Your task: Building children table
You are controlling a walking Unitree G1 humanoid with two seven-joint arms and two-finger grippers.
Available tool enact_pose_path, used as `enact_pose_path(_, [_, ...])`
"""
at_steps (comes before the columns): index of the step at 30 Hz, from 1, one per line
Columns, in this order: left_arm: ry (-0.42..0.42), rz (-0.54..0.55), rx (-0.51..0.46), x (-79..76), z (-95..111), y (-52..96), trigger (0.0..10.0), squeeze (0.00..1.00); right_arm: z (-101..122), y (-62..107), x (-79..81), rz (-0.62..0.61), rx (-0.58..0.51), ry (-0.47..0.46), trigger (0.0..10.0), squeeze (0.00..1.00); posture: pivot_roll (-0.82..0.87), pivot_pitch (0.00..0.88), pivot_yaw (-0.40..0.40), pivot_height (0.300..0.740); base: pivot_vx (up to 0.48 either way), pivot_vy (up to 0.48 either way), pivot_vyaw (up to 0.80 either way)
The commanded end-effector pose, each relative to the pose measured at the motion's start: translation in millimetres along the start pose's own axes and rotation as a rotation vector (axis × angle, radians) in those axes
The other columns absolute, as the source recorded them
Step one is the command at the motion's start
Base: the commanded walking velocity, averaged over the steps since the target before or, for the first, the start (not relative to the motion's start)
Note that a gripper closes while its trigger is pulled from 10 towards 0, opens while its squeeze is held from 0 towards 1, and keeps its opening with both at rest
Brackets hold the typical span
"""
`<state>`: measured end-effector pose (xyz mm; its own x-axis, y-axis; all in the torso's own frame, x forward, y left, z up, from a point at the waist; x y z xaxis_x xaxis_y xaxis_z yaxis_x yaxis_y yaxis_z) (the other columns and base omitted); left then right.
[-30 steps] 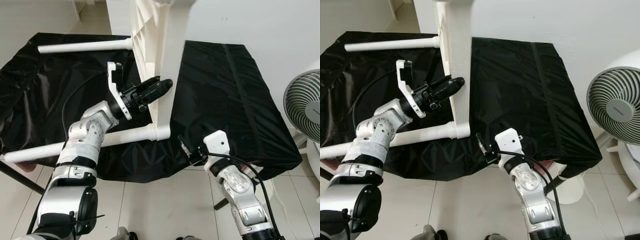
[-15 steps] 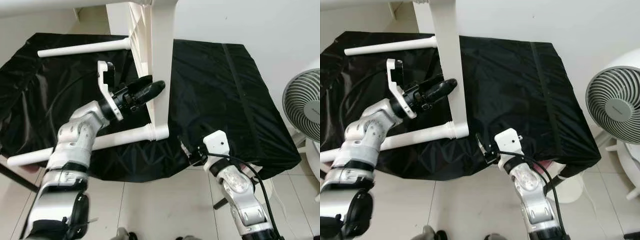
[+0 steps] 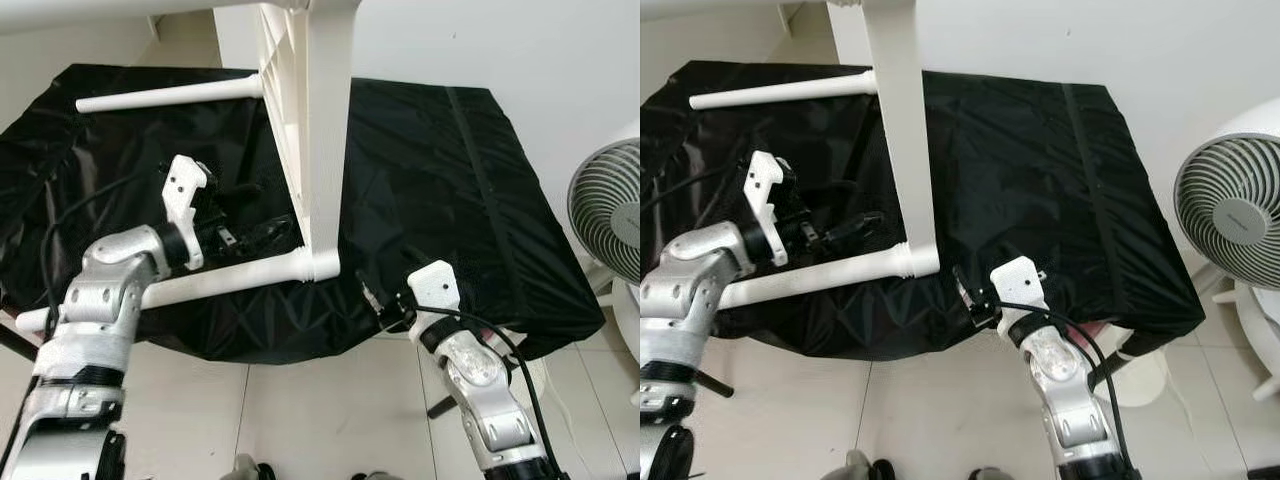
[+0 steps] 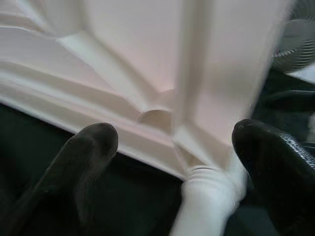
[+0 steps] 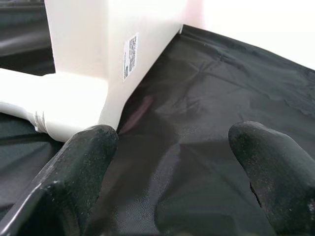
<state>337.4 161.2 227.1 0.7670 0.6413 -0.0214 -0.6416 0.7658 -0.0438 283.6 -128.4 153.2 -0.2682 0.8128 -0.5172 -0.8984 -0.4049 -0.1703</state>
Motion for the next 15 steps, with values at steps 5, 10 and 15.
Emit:
enact_pose_path(5, [-0.160, 0.206, 0.072, 2.8, -3, 18.4, 10.0, 0.00, 6, 2.7, 3.7, 0.007, -0.015, 0.003, 10.0, 0.00, -0.08, 0.096, 0.038, 0.740, 0.000, 0.000, 0.00])
enact_pose_path(10, [-0.077, 0.487, 0.041, 18.3, -1, 32.4, 10.0, 0.00, 12, 1.5, 10.4, 0.018, -0.035, -0.017, 10.0, 0.00, -0.07, 0.084, 0.037, 0.740, 0.000, 0.000, 0.00])
enact_pose_path(15, [0.002, 0.600, -0.014, 22.9, 6, 41.5, 10.0, 0.00, 14, 1.0, 18.8, 0.035, -0.042, -0.035, 10.0, 0.00, -0.06, 0.072, 0.038, 0.740, 0.000, 0.000, 0.00])
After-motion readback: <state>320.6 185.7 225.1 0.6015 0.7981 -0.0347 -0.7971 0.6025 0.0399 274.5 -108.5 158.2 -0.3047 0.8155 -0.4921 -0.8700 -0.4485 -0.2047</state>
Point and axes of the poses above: a point about 5 cm out from each wrist's last joint towards the gripper, its own y axis pointing back from the gripper into the wrist, its own z axis along the axis of the wrist's last joint, x = y × z, the point moved 1 cm from there along -y, pointing out of the wrist towards the gripper, and after that the axes turned 14 degrees about y, right-handed, at the moved point
